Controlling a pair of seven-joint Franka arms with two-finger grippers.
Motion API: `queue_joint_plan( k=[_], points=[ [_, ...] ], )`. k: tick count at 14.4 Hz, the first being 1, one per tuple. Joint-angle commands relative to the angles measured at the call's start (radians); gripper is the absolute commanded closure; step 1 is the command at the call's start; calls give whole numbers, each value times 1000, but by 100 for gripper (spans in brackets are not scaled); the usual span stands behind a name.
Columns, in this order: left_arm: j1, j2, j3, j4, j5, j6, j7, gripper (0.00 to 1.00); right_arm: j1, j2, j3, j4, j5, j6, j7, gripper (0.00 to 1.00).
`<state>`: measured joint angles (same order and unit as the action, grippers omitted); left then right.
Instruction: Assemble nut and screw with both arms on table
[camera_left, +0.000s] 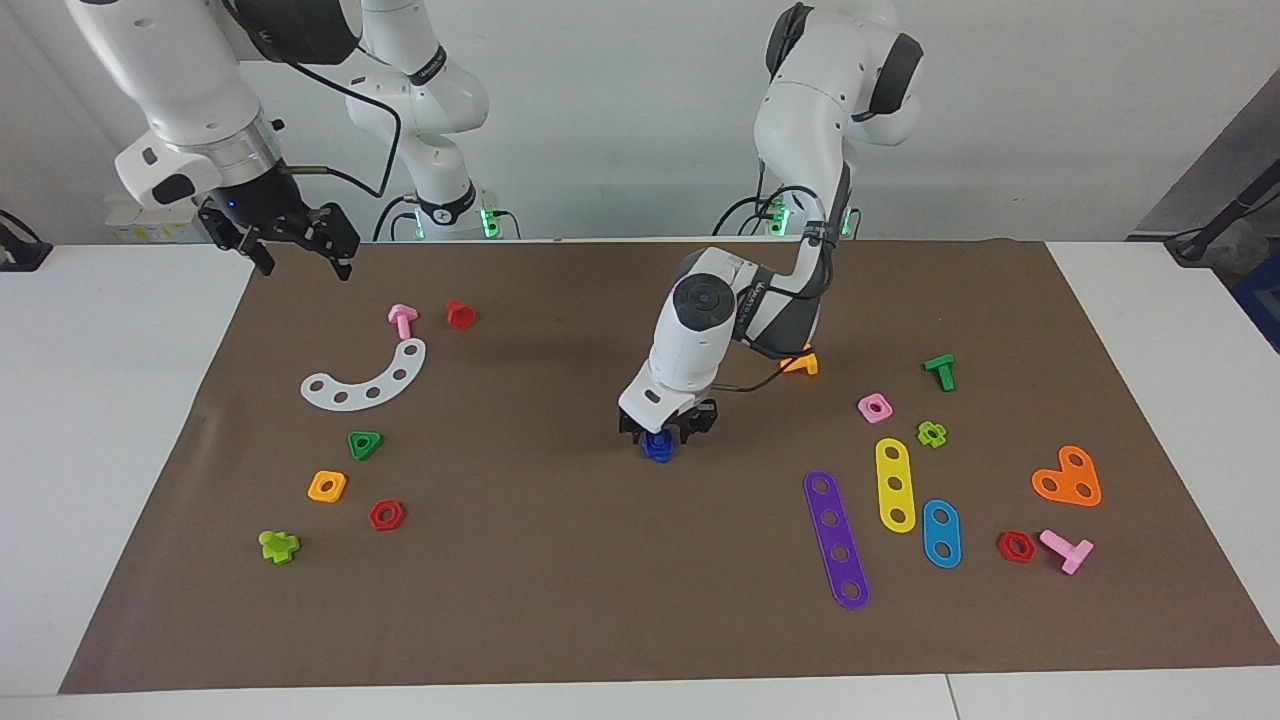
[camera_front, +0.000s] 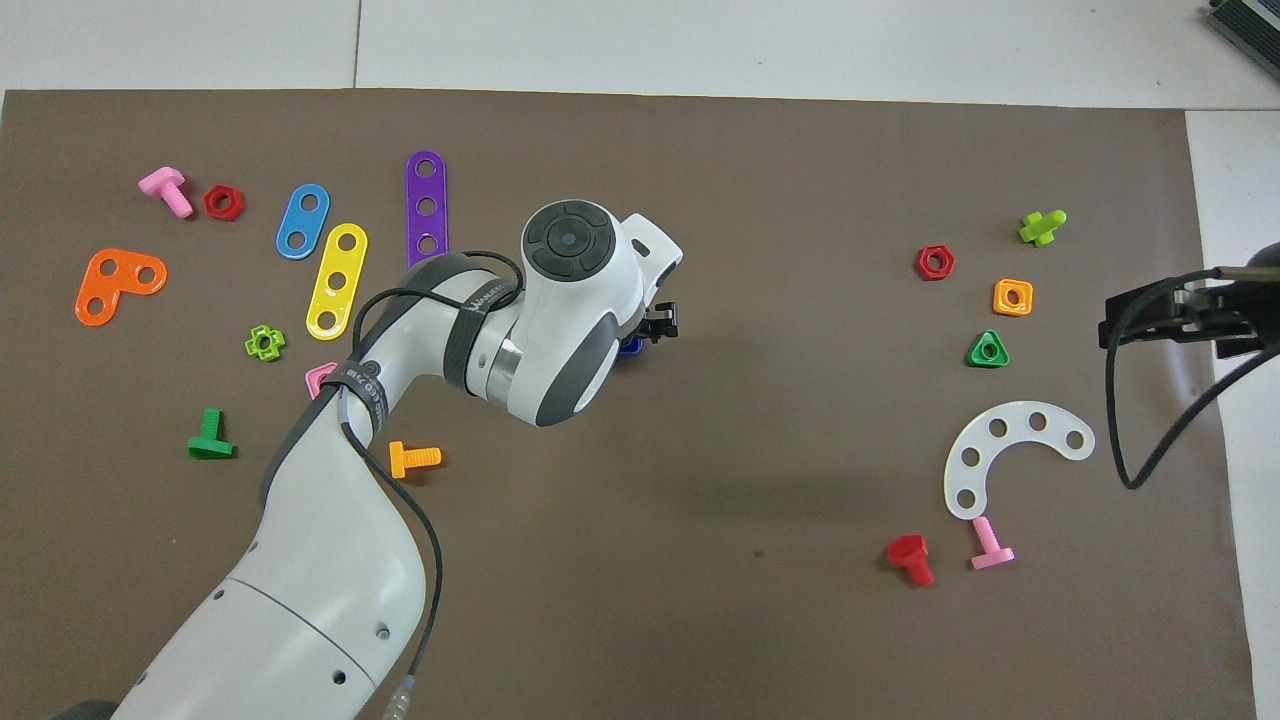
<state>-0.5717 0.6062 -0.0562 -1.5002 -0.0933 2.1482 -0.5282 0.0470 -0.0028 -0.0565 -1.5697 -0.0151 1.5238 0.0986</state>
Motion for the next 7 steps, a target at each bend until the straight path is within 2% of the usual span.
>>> queue_joint_plan(
  k=[1, 4, 6, 7],
  points=[
    [-14, 10, 18, 26, 27, -29, -13, 8, -10, -13, 9, -16, -6, -7, -14, 0],
    [45, 11, 18, 138, 33, -138, -10, 9, -12, -13, 9, -16, -2, -8, -14, 0],
    [100, -5, 24, 170, 35, -212, -7, 9, -10, -13, 9, -16, 6, -7, -16, 0],
    [137, -35, 24, 176, 35, -221, -1, 9, -4, -13, 9, -15, 6, -8, -16, 0]
  ],
)
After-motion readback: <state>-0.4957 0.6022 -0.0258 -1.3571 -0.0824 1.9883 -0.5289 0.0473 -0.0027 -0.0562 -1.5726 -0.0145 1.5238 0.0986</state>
